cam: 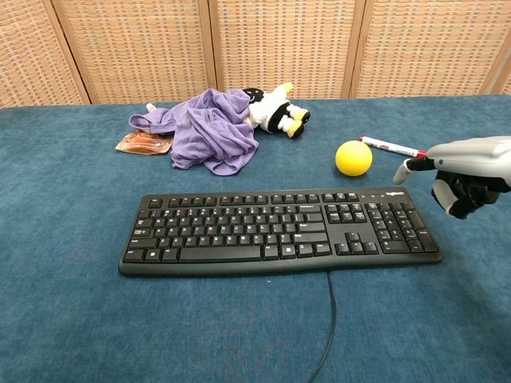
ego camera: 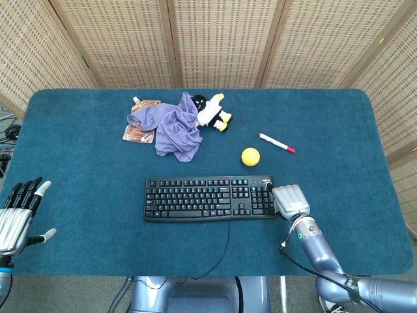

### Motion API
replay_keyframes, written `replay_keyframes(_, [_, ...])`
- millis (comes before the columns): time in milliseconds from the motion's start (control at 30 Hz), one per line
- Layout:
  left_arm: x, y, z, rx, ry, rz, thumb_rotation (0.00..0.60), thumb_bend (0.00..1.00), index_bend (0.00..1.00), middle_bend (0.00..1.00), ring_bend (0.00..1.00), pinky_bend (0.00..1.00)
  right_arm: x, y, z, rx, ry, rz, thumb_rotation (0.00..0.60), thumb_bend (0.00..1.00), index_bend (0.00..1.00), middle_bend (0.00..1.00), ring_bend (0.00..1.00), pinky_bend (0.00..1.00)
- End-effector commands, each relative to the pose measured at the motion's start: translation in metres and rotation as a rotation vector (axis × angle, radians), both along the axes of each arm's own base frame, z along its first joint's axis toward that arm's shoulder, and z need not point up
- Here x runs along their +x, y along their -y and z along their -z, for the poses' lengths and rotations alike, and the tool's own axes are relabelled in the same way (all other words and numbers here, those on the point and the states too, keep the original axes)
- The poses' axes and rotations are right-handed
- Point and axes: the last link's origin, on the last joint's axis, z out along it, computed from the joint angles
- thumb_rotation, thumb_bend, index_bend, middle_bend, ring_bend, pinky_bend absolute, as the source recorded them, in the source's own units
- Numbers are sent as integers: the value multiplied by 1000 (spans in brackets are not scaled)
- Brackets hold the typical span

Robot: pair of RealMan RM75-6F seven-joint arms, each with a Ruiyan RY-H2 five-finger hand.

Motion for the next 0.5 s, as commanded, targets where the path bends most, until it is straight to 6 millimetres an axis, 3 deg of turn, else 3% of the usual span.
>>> replay_keyframes(33, [0,0,0,-1,1,-1,600,34,0,0,0,0,3,4,3,-1,-6,-1,600,956,153,712,637,429])
replay_keyframes(500, [-2,-2,0,-5,4,-12,600,34,0,0,0,0,19,18,9,2,-13,1,600,969,153,712,637,430])
